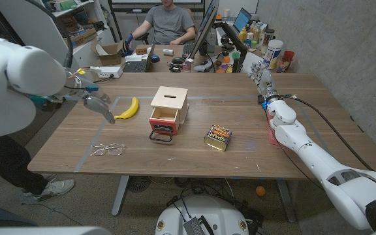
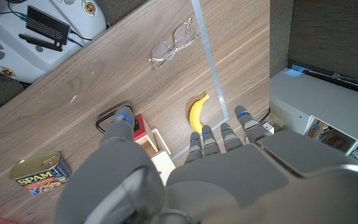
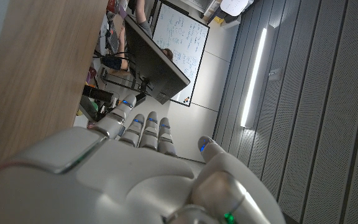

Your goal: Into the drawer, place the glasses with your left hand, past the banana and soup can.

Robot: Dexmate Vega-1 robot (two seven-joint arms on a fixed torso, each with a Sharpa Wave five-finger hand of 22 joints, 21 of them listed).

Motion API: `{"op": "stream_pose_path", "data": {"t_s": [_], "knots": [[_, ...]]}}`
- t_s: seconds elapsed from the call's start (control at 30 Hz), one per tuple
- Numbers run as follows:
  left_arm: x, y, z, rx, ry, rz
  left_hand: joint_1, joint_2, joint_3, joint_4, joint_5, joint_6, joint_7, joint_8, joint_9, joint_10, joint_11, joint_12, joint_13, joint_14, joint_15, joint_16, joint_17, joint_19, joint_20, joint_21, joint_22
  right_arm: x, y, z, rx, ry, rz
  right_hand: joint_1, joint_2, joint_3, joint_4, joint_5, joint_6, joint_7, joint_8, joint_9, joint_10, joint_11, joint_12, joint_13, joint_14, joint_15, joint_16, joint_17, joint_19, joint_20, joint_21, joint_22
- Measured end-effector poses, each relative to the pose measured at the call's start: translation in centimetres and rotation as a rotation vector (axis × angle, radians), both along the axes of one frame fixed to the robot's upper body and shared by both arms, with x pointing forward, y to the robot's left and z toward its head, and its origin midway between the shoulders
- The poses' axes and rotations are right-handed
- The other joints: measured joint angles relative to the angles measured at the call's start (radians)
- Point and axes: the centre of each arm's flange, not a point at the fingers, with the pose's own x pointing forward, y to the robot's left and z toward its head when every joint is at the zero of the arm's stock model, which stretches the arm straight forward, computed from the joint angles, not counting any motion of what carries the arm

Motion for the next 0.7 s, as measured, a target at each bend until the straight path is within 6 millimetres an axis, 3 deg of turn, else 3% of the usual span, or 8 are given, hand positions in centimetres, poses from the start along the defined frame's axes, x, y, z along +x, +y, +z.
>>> {"op": "stream_pose_path", "data": {"t_s": [0.3,0.7], "knots": [[0.9,-0.4,-1.5,0.086,0.050,0.037,0.058,-0.010,0.000,0.000,0.017,0.000,0.000,0.000,0.005,0.007,-0.007,0.000,0.000,0.004,-0.004,0.000,0.000,0.000,0.000,-0.008,0.002,0.0,0.1,0.0,0.003,-0.004,0.000,0.000,0.000,0.000,0.000,0.000,0.000,0.000,0.000,0.000,0.000,0.000,0.000,0.000,0.004,0.004,0.000,0.000,0.000,0.000,0.000,0.000],[2.6,0.3,-2.9,0.216,-0.024,0.133,0.111,-0.008,0.000,0.000,0.025,-0.006,-0.006,-0.009,0.005,0.007,-0.007,0.000,0.005,-0.005,-0.012,0.000,0.000,0.018,-0.007,-0.014,0.002,-0.3,-0.1,0.1,0.004,-0.016,-0.003,0.000,0.000,0.000,0.000,0.000,0.000,0.000,0.000,0.000,0.000,0.000,0.000,0.000,0.004,0.004,0.000,0.000,0.006,0.006,0.000,0.000]]}}
